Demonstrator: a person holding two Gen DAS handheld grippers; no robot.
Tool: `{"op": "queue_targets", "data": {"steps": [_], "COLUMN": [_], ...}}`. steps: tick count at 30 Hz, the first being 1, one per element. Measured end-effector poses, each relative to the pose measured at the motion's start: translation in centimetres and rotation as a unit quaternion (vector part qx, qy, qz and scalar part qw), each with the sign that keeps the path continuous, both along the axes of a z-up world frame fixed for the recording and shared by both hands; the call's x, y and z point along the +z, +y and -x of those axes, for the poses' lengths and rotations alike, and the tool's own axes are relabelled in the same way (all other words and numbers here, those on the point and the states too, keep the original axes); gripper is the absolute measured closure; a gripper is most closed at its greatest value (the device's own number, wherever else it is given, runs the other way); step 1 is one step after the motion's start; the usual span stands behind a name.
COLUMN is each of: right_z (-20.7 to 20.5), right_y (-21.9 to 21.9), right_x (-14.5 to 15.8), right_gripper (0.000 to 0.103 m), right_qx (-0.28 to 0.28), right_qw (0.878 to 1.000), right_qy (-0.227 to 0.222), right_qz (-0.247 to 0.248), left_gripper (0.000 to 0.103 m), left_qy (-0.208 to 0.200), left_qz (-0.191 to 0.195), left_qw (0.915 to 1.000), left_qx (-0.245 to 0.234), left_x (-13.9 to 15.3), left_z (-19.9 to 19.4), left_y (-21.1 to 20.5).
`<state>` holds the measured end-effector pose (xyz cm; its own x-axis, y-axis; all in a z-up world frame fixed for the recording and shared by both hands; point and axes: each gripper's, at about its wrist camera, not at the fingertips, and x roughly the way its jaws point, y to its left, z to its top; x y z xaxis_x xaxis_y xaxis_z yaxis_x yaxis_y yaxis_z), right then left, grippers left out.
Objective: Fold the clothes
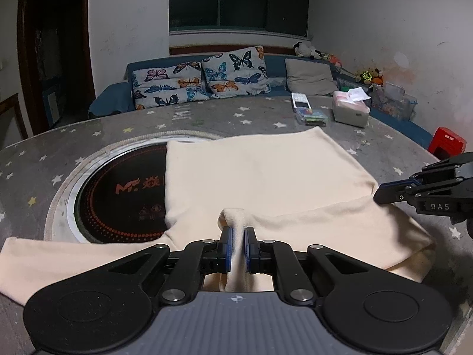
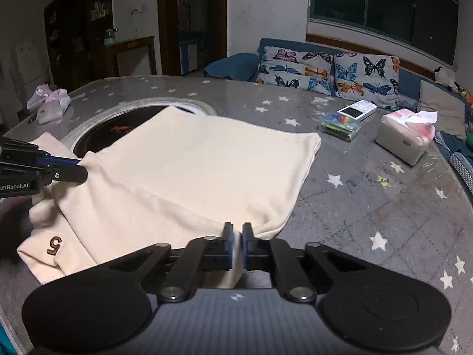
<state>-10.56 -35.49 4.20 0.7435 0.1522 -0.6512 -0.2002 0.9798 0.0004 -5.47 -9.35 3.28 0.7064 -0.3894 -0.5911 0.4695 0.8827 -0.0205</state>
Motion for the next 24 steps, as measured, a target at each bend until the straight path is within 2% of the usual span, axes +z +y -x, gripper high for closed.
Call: {"op": "queue_targets", "data": {"steps": [4, 10, 21, 24], "right_z": [0.9, 0.5, 3.1, 3.7], "right_y": [-0.5, -1.6, -1.3, -0.2], "right_x": [0.9, -0.6, 1.9, 1.1], "right_gripper": [0.102, 0.1, 0.097, 0.097], "right_qx": [-0.015, -0.042, -0.01, 0.008], "right_qw": [1.0, 0.999, 0.999, 1.0], "right_qy": [-0.02, -0.002, -0.009, 0.004], "right_qz": [0.005, -0.018, -0.033, -0.026], "left_gripper": [0.093, 0.09, 0.09, 0.09], "left_qy": [-0.003, 0.022, 0.012, 0.013], "left_qz": [0.005, -0.014, -0.001, -0.003], "left_qw": [1.0, 0.9996, 0.9999, 0.9999], "left_qx": [-0.001, 0.006, 0.012, 0.001], "left_x": [0.2, -1.6, -0.1, -0.2], "left_z": [-0.2, -1.0, 0.0, 0.5], "left_y": [-0.3, -0.9, 0.2, 0.1]}}
